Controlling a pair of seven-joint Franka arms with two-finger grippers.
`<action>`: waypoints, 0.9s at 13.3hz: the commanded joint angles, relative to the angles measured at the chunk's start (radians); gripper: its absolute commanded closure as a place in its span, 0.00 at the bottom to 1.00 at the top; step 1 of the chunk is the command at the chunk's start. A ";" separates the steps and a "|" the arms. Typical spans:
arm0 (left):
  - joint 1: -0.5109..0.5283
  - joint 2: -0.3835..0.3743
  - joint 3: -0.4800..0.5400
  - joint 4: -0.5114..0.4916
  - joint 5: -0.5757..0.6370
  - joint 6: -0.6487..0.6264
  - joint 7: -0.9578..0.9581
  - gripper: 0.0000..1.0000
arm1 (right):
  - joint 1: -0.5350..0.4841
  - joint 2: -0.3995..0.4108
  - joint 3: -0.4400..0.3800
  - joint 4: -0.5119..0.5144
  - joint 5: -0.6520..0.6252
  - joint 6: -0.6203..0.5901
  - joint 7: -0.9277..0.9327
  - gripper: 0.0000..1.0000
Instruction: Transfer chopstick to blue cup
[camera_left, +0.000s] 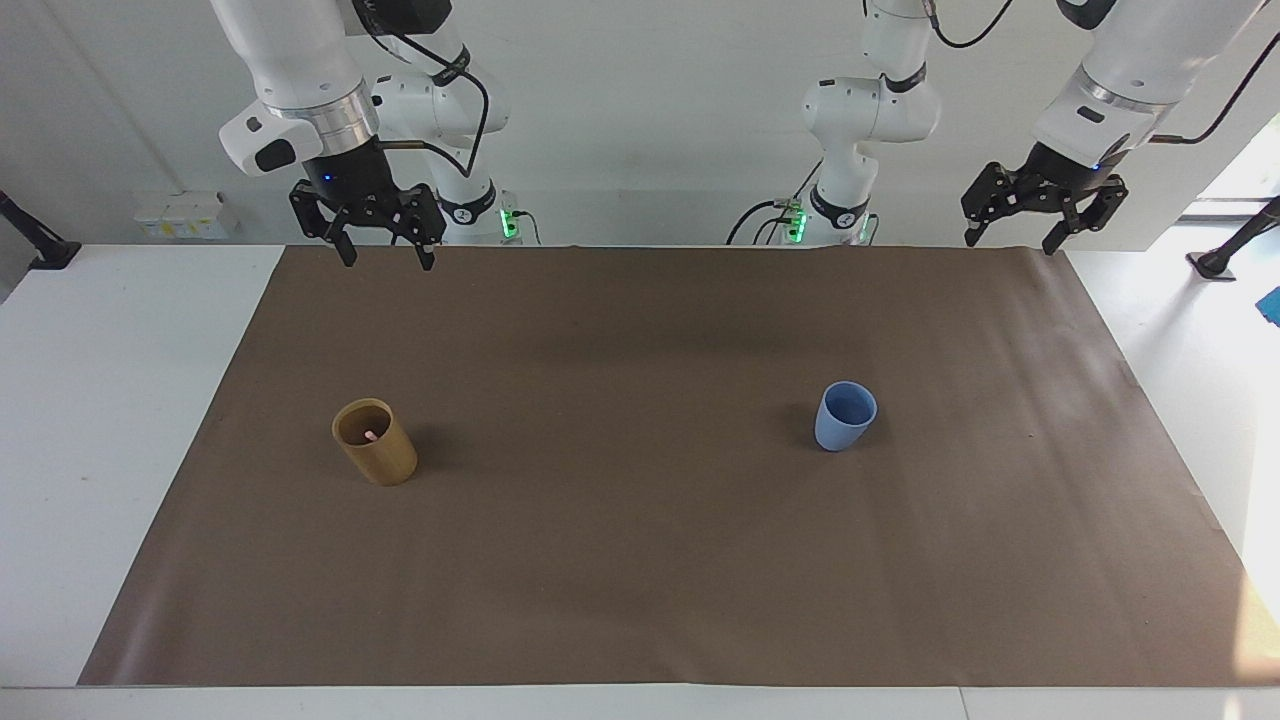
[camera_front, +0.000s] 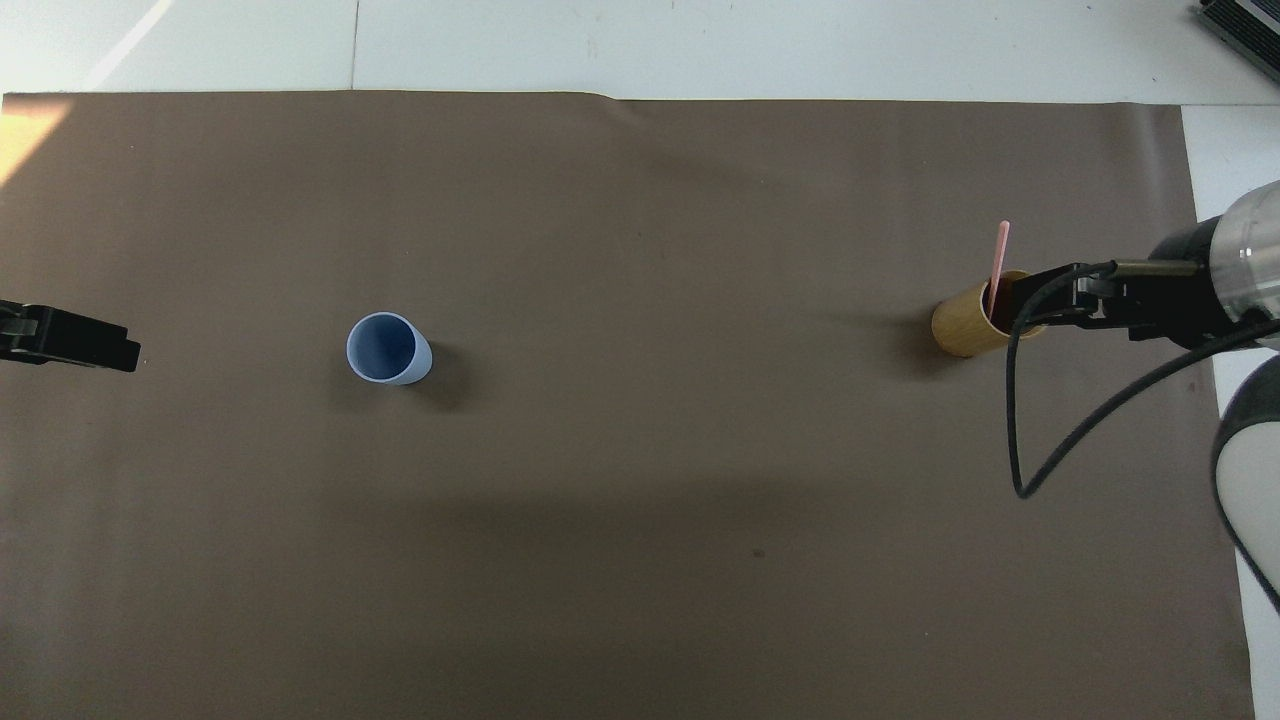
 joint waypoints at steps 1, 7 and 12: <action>0.019 -0.014 -0.013 -0.010 -0.016 -0.014 -0.010 0.00 | -0.010 -0.018 0.004 -0.027 -0.001 0.022 -0.023 0.00; 0.019 -0.023 -0.013 -0.027 -0.016 -0.006 -0.007 0.00 | -0.014 -0.015 0.004 -0.023 0.002 0.024 -0.040 0.00; 0.019 -0.024 -0.013 -0.030 -0.016 0.003 -0.004 0.00 | -0.014 -0.015 0.005 -0.026 0.011 0.024 -0.038 0.00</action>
